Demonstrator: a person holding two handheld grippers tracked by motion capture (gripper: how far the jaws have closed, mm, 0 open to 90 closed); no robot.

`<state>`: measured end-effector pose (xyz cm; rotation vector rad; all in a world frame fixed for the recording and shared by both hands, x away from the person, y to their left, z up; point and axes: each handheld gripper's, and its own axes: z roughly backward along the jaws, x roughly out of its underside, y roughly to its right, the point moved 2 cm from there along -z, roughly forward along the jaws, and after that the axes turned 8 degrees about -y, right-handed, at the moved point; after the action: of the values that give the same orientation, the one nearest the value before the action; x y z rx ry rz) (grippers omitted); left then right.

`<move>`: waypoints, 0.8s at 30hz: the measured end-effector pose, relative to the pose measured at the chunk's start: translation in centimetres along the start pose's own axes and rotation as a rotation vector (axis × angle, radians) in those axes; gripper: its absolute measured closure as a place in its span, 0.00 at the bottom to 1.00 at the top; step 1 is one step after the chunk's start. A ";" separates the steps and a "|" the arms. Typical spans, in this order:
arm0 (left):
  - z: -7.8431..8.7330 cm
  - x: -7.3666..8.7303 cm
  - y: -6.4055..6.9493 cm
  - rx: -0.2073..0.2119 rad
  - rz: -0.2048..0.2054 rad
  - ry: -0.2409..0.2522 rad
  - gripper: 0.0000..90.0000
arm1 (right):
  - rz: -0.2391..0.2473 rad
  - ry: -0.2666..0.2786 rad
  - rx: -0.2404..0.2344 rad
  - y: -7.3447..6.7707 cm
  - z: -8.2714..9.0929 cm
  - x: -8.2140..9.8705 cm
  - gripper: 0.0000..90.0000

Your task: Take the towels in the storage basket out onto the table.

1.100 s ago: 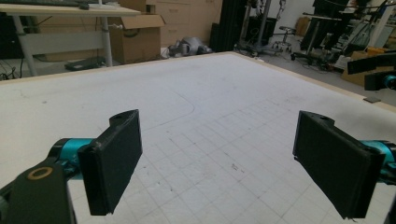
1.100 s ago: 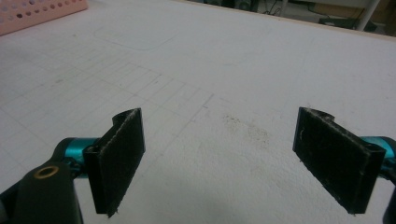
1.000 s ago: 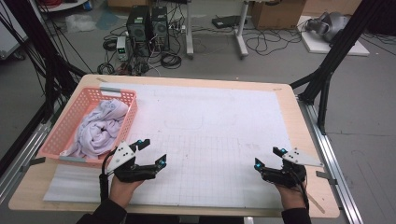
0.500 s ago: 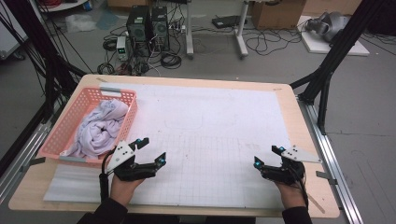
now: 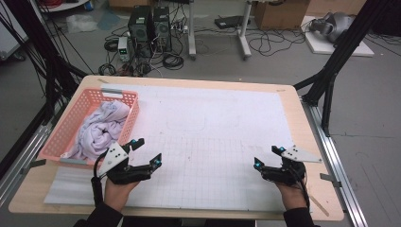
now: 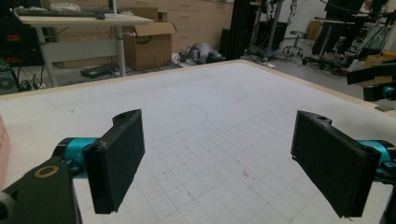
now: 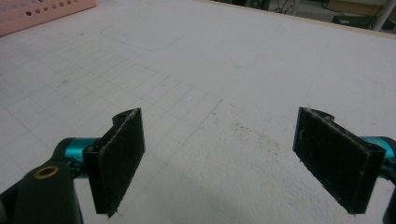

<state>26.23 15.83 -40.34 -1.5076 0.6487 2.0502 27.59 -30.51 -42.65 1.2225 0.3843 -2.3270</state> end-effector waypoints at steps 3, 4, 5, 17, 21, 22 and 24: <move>0.3 -0.6 -0.3 0.004 0.001 -0.001 0.20 | -0.009 -0.001 -0.001 0.1 0.0 0.1 0.17; 0.5 -0.8 -0.5 0.002 -0.001 -0.004 0.20 | -0.011 -0.005 -0.002 0.2 0.0 0.2 0.17; 0.6 -1.1 -0.7 0.007 0.002 -0.001 0.20 | -0.012 -0.006 -0.001 0.2 0.0 0.2 0.17; 3.2 -3.8 -3.8 -0.053 0.020 0.047 0.19 | -0.013 -0.012 -0.014 -0.2 -0.3 0.1 0.17; 3.7 -4.6 -5.0 -0.071 0.025 0.048 0.19 | -0.005 -0.010 -0.013 -0.2 -0.3 0.1 0.17; 3.8 -4.7 -5.4 -0.078 0.032 0.049 0.19 | -0.004 -0.007 -0.016 -0.2 -0.3 0.1 0.17; 4.0 -5.0 -6.2 -0.083 0.049 0.048 0.19 | 0.002 -0.002 -0.016 -0.2 -0.3 0.0 0.17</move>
<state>28.71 22.51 -34.99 -1.6077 0.6319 2.1067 27.70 -30.14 -42.84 1.2128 0.4002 -2.3183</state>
